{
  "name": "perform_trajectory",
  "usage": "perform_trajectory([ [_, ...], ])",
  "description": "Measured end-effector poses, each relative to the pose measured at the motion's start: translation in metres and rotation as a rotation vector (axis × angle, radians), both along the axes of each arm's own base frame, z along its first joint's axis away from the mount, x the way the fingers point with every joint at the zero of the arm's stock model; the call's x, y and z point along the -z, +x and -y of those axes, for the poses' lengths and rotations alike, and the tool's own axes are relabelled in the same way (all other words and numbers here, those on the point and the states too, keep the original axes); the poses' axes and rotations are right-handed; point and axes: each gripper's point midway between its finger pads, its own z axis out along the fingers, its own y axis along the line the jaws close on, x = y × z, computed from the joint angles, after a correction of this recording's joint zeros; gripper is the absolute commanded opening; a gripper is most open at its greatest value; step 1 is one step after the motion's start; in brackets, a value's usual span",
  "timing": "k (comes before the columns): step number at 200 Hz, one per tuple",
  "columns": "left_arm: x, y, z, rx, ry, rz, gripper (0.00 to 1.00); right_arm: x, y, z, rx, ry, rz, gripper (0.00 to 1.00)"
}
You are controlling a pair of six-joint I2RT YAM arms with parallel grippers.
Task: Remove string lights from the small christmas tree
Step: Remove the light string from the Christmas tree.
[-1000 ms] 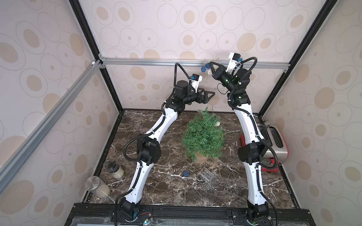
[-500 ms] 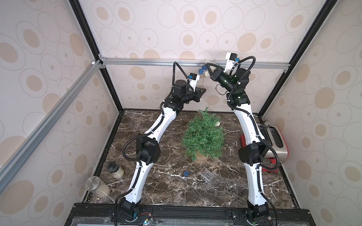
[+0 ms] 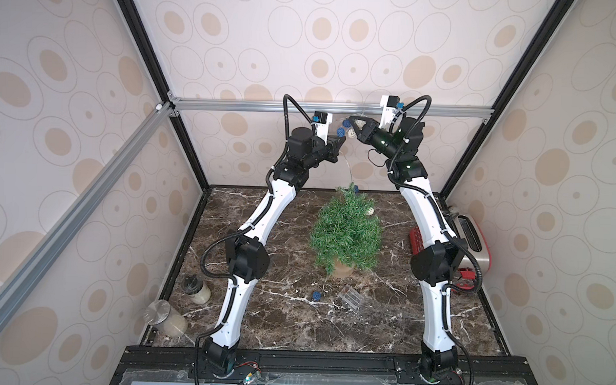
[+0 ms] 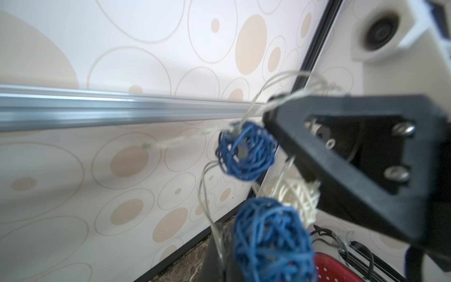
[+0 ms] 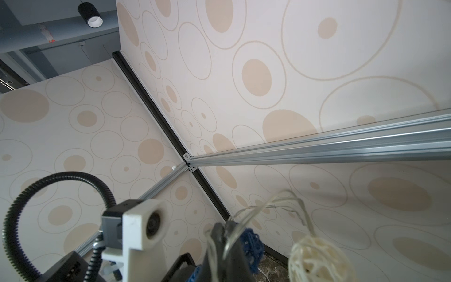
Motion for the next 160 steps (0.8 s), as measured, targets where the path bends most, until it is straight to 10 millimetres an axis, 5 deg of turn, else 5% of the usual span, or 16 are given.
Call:
perform_trajectory([
  [104,-0.080,-0.014,-0.057,-0.193,-0.066,0.122,0.00,-0.002,-0.011,0.002,-0.002,-0.019,-0.019,0.09],
  [160,-0.116,-0.029,-0.086,-0.265,-0.093,0.171,0.00,-0.001,-0.014,0.000,-0.020,-0.017,-0.030,0.31],
])
